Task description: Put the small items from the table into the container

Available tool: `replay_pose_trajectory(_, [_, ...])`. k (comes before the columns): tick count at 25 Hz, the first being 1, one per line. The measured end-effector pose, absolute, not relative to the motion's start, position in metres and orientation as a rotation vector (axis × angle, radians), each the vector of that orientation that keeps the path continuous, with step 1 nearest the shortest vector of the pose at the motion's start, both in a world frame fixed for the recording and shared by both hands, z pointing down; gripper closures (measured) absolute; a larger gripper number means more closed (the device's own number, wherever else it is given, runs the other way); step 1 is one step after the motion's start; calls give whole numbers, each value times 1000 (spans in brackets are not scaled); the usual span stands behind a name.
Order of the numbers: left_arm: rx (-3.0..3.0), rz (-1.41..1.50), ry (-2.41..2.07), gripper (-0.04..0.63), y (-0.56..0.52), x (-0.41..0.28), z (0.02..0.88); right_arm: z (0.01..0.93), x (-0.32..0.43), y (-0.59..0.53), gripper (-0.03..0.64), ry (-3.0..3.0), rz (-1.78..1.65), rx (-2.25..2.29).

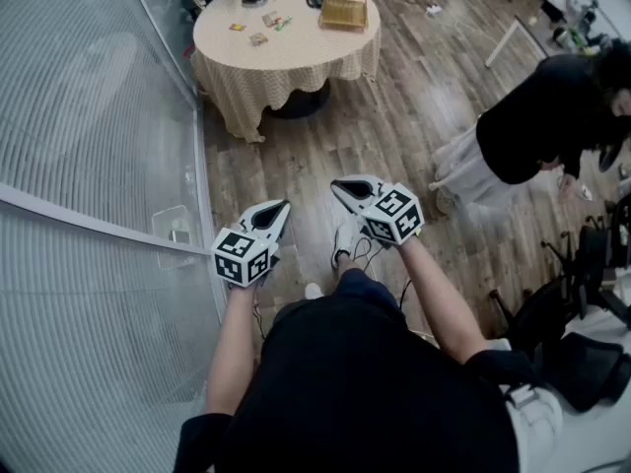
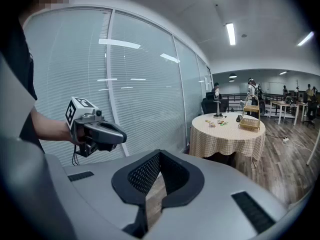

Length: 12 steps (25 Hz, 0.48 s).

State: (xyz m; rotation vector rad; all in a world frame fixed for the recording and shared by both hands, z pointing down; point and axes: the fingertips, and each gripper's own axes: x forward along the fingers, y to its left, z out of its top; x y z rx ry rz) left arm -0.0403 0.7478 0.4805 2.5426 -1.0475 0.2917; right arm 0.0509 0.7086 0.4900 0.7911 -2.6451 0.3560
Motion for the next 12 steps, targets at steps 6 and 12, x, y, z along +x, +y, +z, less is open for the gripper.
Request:
replay_pose_trajectory(6, [2545,301,-1049,592,738,-39,479,488,54,697,589,-2642,352,786])
replay_pose_trajectory(12, [2537,314,-1055,592,728,-39,480,492,55,685,589,-2634,355,783])
